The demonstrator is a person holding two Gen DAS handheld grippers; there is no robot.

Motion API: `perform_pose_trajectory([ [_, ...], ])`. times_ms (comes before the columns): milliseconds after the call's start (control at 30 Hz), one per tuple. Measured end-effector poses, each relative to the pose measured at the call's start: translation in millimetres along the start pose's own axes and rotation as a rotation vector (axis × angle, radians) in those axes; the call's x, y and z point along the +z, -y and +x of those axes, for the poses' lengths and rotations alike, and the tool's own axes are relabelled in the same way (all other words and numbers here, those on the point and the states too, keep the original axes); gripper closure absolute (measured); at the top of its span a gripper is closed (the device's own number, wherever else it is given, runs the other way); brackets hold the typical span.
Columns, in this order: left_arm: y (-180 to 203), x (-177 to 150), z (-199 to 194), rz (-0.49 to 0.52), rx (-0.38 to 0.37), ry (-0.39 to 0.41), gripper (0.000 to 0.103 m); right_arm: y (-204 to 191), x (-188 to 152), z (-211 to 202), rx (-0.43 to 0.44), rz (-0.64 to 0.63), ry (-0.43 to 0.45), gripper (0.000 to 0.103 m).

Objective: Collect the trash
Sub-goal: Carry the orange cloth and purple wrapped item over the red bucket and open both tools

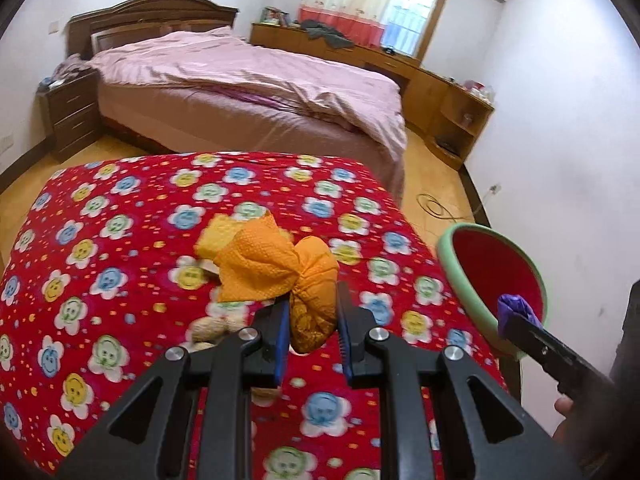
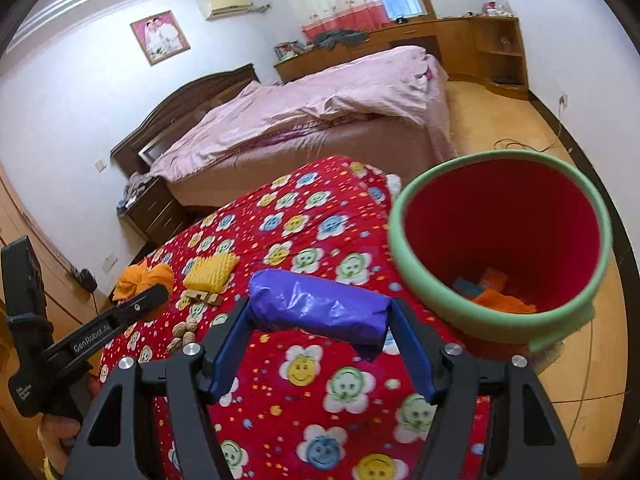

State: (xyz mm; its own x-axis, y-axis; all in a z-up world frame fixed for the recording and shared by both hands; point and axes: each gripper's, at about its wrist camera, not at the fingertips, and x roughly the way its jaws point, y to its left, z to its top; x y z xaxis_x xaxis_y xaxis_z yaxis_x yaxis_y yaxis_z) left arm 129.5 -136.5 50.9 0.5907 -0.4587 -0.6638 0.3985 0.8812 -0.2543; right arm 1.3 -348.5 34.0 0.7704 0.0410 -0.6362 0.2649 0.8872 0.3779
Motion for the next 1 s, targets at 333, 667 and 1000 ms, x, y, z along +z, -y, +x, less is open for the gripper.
perform_pose_trajectory([
  [333,50,-4,8,0.081,-0.078,-0.04,0.083,48,7,-28,-0.035,0.078,0.07,0.032],
  [667,98,-4,31,0.157,-0.135,-0.081,0.083,91,15,-38,-0.073,0.15,0.11,0.032],
  [1000,151,-1,65,0.244,-0.202,-0.124,0.083,129,30,-41,-0.115,0.203,0.145,0.032],
])
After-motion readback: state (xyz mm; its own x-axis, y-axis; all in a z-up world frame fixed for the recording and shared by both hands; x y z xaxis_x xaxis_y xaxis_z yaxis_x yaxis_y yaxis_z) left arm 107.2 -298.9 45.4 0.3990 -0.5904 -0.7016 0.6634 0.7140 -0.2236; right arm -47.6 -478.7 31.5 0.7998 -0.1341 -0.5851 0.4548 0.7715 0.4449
